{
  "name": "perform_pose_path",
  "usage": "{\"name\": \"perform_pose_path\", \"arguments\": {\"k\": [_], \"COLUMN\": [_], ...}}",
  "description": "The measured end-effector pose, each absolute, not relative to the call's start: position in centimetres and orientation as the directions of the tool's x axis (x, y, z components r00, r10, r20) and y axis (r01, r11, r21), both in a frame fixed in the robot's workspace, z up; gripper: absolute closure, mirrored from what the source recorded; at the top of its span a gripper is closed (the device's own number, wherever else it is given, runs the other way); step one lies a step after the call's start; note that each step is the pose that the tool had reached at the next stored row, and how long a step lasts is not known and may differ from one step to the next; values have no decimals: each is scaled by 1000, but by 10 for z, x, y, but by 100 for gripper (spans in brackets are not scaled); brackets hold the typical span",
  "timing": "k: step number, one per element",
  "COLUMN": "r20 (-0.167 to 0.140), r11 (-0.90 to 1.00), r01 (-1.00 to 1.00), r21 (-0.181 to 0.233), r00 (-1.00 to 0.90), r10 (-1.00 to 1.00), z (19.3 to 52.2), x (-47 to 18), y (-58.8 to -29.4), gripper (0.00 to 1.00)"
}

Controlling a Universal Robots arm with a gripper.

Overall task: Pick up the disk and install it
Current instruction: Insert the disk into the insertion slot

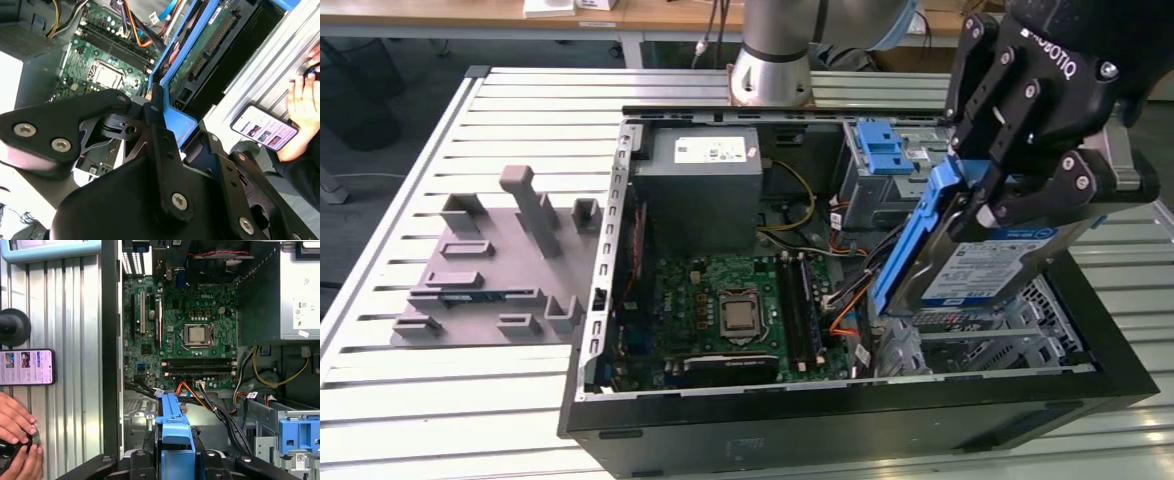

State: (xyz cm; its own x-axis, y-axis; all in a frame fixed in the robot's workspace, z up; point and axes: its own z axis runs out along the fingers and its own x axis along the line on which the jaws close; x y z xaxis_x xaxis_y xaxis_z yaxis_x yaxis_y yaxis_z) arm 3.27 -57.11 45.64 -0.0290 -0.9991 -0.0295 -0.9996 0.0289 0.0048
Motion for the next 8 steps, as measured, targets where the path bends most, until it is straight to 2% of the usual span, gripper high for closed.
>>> {"name": "perform_pose_path", "arguments": {"k": [8], "r20": [-30], "r11": [29], "r01": [-1000], "r21": [5], "r00": [-29], "r10": [-999], "z": [455], "x": [35], "y": [-571], "gripper": [64]}}
